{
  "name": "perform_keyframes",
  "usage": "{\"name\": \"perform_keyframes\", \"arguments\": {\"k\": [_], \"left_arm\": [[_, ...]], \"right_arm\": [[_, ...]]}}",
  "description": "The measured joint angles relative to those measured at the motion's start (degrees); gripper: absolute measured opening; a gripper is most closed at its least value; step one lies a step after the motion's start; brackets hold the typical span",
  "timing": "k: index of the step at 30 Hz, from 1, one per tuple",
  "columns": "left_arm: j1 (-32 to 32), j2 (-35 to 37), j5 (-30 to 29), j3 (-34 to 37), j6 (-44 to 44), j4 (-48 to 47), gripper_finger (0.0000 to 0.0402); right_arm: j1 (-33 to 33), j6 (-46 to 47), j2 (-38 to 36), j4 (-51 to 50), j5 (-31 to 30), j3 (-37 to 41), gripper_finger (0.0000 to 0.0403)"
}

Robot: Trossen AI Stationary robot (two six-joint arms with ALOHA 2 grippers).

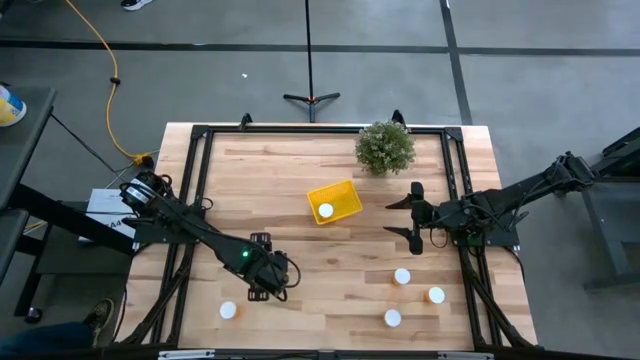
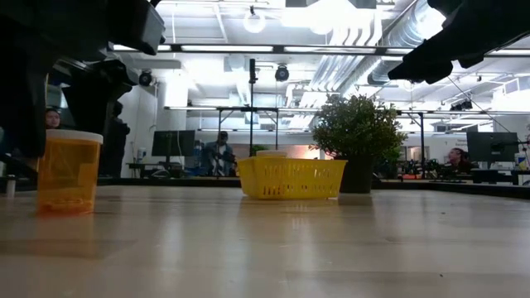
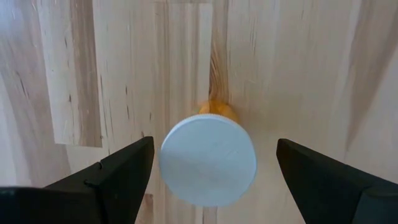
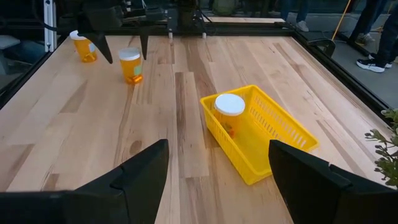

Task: Pick and place pill bottles into a basket
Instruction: Put the orange pill bottle into the yellow bin

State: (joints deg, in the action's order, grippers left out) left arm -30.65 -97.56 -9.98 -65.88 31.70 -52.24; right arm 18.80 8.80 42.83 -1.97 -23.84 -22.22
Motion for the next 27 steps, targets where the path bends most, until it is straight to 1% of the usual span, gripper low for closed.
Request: {"name": "perform_keyframes", "arguments": {"k": [5, 16, 19, 27], "left_arm": [[-0.1, -0.7, -1.5, 0.0, -0.9, 0.2, 0.0374], [-0.1, -2.0, -1.6, -0.1, -2.3, 0.3, 0.0371], [-0.1, -2.0, -1.6, -0.1, -3.0, 0.4, 0.0351], [-0.1, -2.0, -1.5, -0.1, -4.5, 0.5, 0.0252]], "right_arm": [[0.0, 0.0, 0.0, -0.1, 0.0, 0.0, 0.0268], [0.0, 0.0, 0.0, -0.9, 0.0, 0.0, 0.0268], [0.0, 0.0, 0.0, -0.8, 0.0, 0.0, 0.0268], [0.0, 0.2, 0.0, -0.8, 0.0, 0.0, 0.0268]]}}
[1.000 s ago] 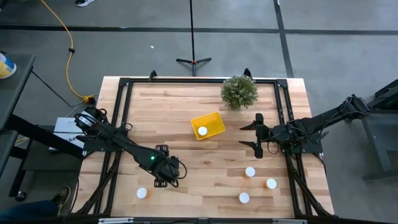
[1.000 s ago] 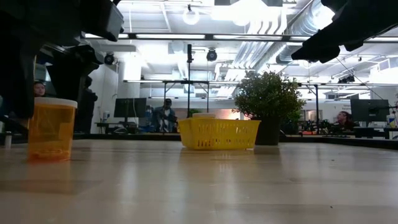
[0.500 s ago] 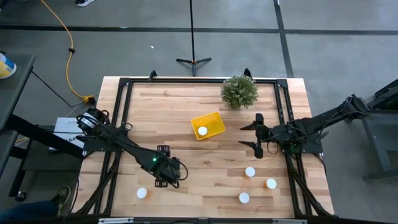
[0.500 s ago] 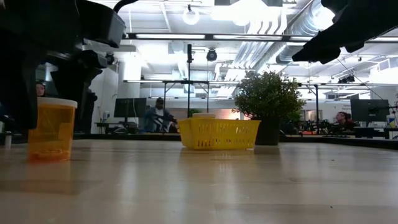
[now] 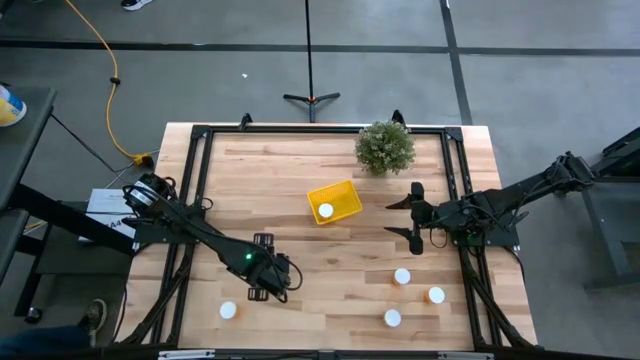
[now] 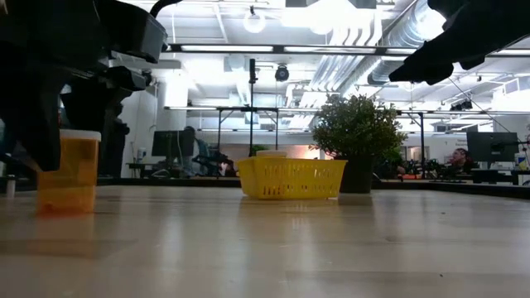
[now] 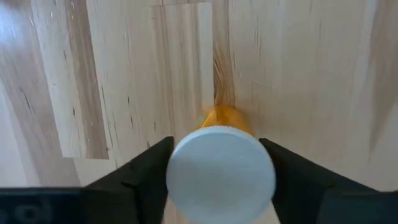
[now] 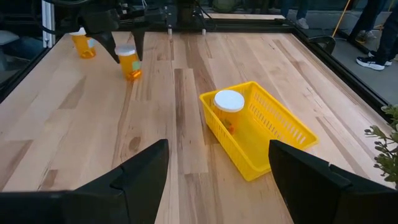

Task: Pick and place pill bottles into a basket
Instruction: Put the orange pill bottle into the yellow bin

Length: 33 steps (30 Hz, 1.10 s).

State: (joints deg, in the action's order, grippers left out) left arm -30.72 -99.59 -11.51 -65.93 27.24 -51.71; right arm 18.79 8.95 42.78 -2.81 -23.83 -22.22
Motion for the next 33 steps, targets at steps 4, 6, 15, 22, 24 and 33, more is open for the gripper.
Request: {"name": "perform_keyframes", "arguments": {"k": [4, 6, 15, 22, 24, 33], "left_arm": [[0.0, 0.0, 0.0, 0.0, -0.5, 0.0, 0.0234], [0.0, 0.0, 0.0, 0.0, -0.5, -0.1, 0.0234], [0.2, 0.0, 0.1, 0.0, 0.0, -0.6, 0.0264], [4.4, 0.0, 4.4, 0.0, -1.1, -0.8, 0.0234], [5.7, 0.1, 5.1, 0.0, -1.7, -0.8, 0.0234], [8.4, 0.1, 5.3, -1.4, -6.4, -0.8, 0.0239]], "right_arm": [[0.0, 0.0, 0.0, 0.0, 0.0, 0.0, 0.0268], [0.0, -0.1, 0.0, 0.0, 0.0, 0.0, 0.0268], [0.0, -0.1, 0.0, 0.0, 0.0, 0.0, 0.0268], [0.0, 0.0, 0.0, 0.0, 0.0, 0.0, 0.0268], [0.0, 0.0, 0.0, 0.0, 0.0, 0.0, 0.0268], [0.0, 0.0, 0.0, 0.0, 0.0, 0.0, 0.0268]]}}
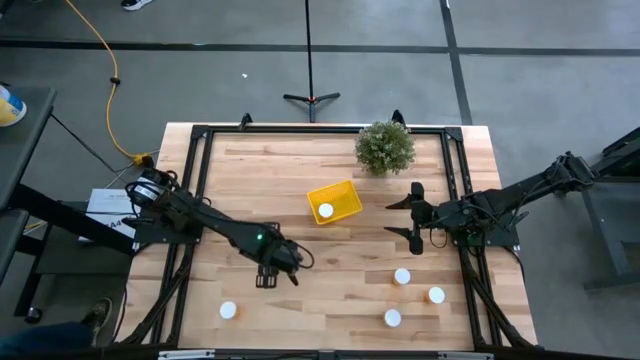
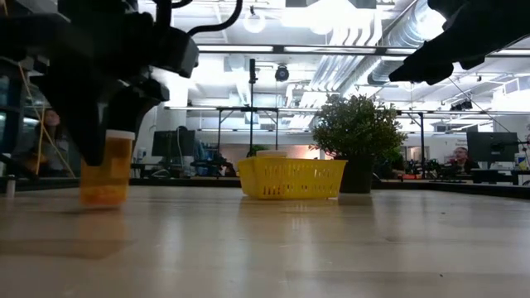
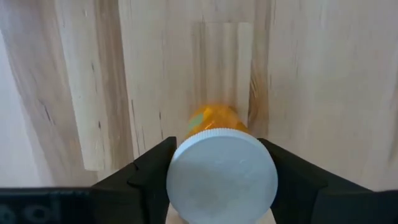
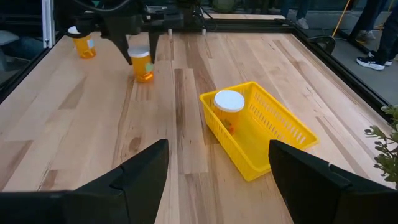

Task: Pick and place pill bottles into a basket
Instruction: Put the orange pill bottle into the yellow bin

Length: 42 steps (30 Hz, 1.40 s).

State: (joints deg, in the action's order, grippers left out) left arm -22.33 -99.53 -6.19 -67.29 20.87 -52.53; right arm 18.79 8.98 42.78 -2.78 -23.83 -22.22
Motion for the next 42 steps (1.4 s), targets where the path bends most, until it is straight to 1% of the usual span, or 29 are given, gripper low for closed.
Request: {"name": "perform_keyframes", "arguments": {"k": [1, 7, 12, 17, 23, 26, 28, 35, 39, 42], "left_arm": [[0.0, 0.0, 0.0, -0.2, -0.2, -0.1, 0.0234], [-0.2, 0.0, 0.0, -0.5, -1.2, 0.0, 0.0234], [0.8, 0.0, 0.5, -0.5, -1.2, 0.0, 0.0252], [3.9, 0.0, 2.6, -1.6, -3.7, -0.4, 0.0233], [7.3, 0.0, 3.5, -6.8, -8.8, -2.5, 0.0233], [9.2, 0.0, 3.4, -10.0, -11.5, -3.8, 0.0240], [11.0, 0.0, 3.4, -12.2, -13.3, -4.5, 0.0243], [17.7, 0.0, 3.1, -19.8, -18.2, -9.2, 0.0233], [21.2, 0.0, 3.5, -22.6, -21.5, -7.8, 0.0238], [23.7, 0.0, 4.8, -22.9, -23.3, -5.9, 0.0241]], "right_arm": [[0.0, 0.0, 0.0, 0.0, 0.0, 0.0, 0.0268], [0.0, 0.0, 0.0, 0.0, 0.0, 0.0, 0.0268], [0.0, 0.0, 0.0, 0.0, 0.0, 0.0, 0.0268], [0.0, 1.2, 0.0, 0.0, 0.0, 0.0, 0.0268], [0.0, 1.5, 0.0, 0.0, 0.0, 0.0, 0.0268], [0.0, 1.5, 0.0, 0.0, 0.0, 0.0, 0.0268], [0.0, 1.5, 0.0, 0.0, 0.0, 0.0, 0.0268], [0.0, 1.4, 0.0, 0.0, 0.0, 0.0, 0.0268], [0.0, 1.3, 0.0, 0.0, -0.1, 0.0, 0.0268], [0.0, 1.3, 0.0, 0.0, -0.2, 0.0, 0.0268]]}}
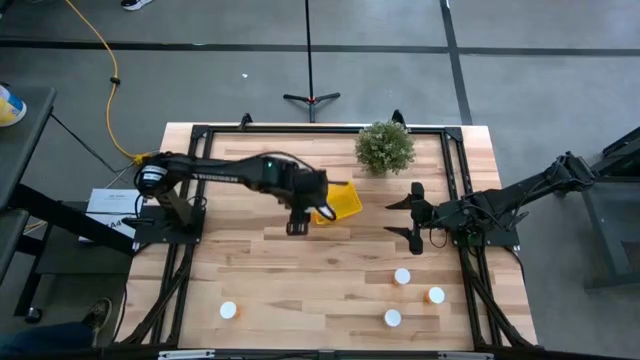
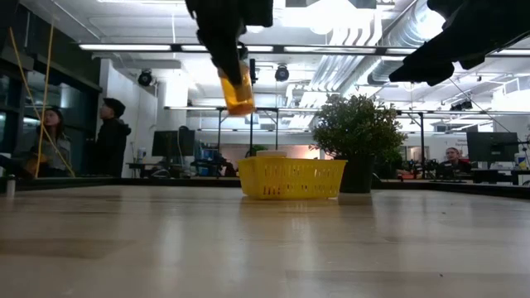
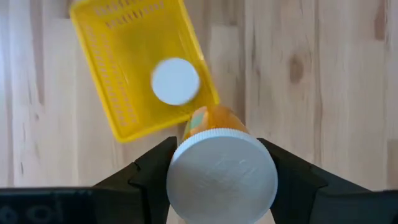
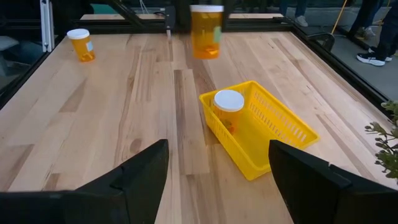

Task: Pick and place pill bottles into a basket
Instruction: Put the orange pill bottle into the yellow bin

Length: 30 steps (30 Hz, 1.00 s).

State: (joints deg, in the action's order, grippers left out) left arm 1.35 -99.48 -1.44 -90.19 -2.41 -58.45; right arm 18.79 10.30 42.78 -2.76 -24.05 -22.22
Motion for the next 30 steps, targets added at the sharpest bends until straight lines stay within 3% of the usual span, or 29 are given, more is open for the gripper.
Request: {"name": "perform_keyframes", "arguments": {"k": [10, 20, 26, 30], "left_arm": [[6.4, 0.0, 2.8, 0.0, -4.4, 6.6, 0.0240], [8.6, -5.2, 3.6, 0.1, -6.6, 8.4, 0.0233], [10.2, -7.4, 3.4, 0.1, -6.8, 7.5, 0.0250], [10.7, -8.5, 3.4, 0.1, -7.5, 7.8, 0.0233]], "right_arm": [[0.0, -0.2, 0.0, 0.0, 0.0, 0.0, 0.0268], [0.0, -0.2, 0.0, 0.1, 0.0, 0.0, 0.0268], [0.0, -0.2, 0.0, 0.0, 0.0, 0.0, 0.0268], [0.0, -0.2, 0.0, -0.1, 0.0, 0.0, 0.0268]]}}
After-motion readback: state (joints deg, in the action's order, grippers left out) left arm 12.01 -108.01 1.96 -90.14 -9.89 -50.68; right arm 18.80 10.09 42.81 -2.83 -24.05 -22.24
